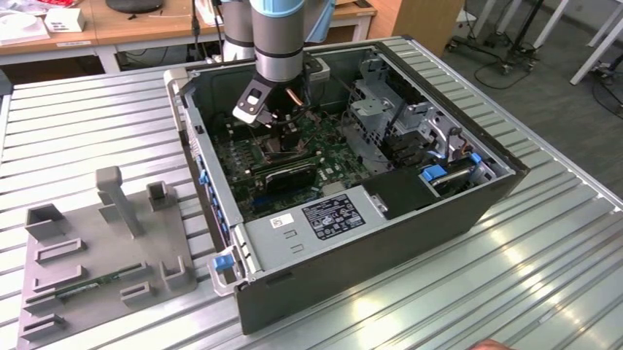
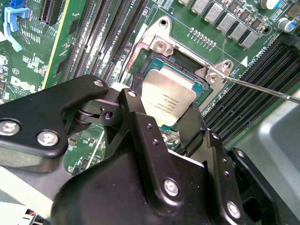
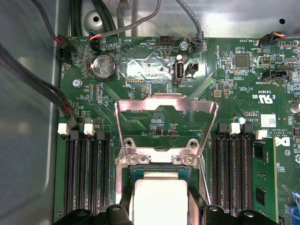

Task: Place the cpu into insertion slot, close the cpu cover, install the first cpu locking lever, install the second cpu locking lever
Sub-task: 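Place the cpu into insertion slot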

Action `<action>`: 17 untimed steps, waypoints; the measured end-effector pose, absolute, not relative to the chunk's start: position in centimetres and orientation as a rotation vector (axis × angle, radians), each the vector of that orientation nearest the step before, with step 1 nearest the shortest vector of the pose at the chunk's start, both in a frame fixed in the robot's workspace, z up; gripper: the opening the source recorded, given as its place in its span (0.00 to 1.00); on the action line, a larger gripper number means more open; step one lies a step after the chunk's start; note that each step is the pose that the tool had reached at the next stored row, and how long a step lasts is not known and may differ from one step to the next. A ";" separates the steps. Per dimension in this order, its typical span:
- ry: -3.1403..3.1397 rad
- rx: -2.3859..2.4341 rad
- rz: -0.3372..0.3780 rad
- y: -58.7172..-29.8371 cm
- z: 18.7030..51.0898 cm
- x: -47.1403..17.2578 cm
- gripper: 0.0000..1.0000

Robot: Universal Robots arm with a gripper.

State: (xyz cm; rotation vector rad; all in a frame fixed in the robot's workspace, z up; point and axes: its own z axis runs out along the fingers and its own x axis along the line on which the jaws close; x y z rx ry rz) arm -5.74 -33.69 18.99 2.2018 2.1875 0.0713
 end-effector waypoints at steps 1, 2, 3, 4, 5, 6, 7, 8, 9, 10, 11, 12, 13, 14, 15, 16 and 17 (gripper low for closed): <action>2.187 2.202 0.071 -33.7 19.0 -5.7 0.54; 2.187 2.202 0.071 -33.7 19.0 -5.7 0.54; 2.187 2.202 0.071 -33.7 19.0 -5.7 0.54; 2.187 2.202 0.071 -33.7 19.0 -5.7 0.54; 2.187 2.202 0.071 -33.7 19.0 -5.7 0.54; 2.187 2.202 0.071 -33.7 19.0 -5.7 0.54; 2.187 2.202 0.071 -33.7 19.0 -5.7 0.54; 2.187 2.202 0.071 -33.7 19.0 -5.7 0.54; 2.187 2.202 0.071 -33.7 19.0 -5.7 0.54; 2.187 2.202 0.071 -33.7 18.9 -5.7 0.54; 2.187 2.202 0.071 -33.7 18.9 -5.7 0.54; 2.187 2.202 0.071 -33.7 18.9 -5.7 0.54; 2.187 2.202 0.071 -33.7 18.9 -5.7 0.54; 2.187 2.202 0.071 -33.7 18.9 -5.7 0.54; 2.187 2.202 0.071 -33.7 18.9 -5.7 0.54; 2.187 2.202 0.071 -33.7 18.9 -5.7 0.54; 2.187 2.202 0.071 -33.7 18.9 -5.7 0.54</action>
